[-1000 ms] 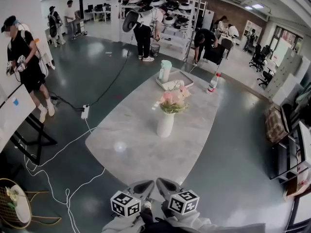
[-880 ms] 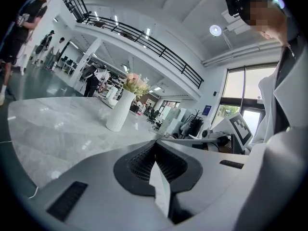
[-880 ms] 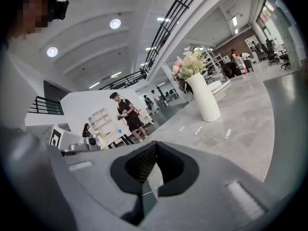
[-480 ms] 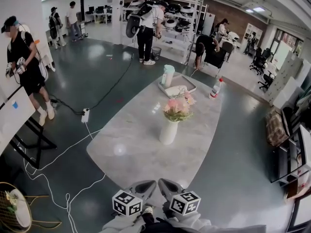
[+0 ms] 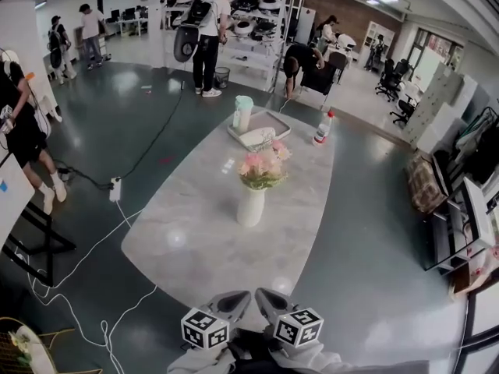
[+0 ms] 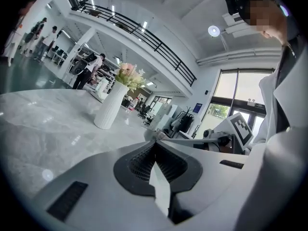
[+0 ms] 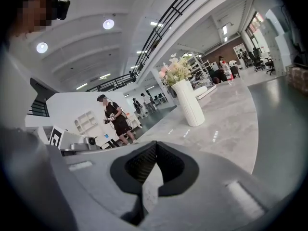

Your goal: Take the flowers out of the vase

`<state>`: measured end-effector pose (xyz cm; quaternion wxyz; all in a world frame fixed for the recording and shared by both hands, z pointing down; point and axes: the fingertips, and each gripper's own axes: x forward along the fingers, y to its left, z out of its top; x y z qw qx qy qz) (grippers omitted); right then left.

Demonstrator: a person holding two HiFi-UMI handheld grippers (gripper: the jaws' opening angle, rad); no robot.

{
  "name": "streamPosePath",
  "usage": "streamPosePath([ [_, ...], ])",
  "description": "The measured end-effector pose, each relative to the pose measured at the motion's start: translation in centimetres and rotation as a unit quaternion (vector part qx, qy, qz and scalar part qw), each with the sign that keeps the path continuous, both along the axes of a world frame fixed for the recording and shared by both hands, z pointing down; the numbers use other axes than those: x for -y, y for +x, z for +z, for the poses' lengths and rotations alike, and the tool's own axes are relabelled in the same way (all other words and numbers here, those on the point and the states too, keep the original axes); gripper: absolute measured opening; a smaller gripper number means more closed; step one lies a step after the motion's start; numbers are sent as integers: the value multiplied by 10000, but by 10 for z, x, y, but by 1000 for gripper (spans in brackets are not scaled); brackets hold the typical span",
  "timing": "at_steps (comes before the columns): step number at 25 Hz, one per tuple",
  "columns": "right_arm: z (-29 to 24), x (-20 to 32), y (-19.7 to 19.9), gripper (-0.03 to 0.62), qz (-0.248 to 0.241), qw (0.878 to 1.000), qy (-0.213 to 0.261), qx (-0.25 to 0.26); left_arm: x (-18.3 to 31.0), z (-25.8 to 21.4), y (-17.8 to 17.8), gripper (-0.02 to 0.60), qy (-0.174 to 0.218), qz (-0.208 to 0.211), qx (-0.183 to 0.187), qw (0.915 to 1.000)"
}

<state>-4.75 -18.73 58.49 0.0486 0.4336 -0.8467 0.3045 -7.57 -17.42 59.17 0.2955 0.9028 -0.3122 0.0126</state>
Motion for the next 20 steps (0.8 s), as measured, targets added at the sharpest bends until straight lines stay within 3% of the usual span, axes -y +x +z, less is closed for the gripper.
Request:
streamPosePath([
  [10, 5, 6, 30, -2, 65, 9994, -51, -348, 13, 4, 24, 2, -69, -59, -216, 9997],
  [20, -10, 50, 56, -2, 56, 9998, 40, -187, 51, -8, 36, 2, 32, -354, -141, 9993],
])
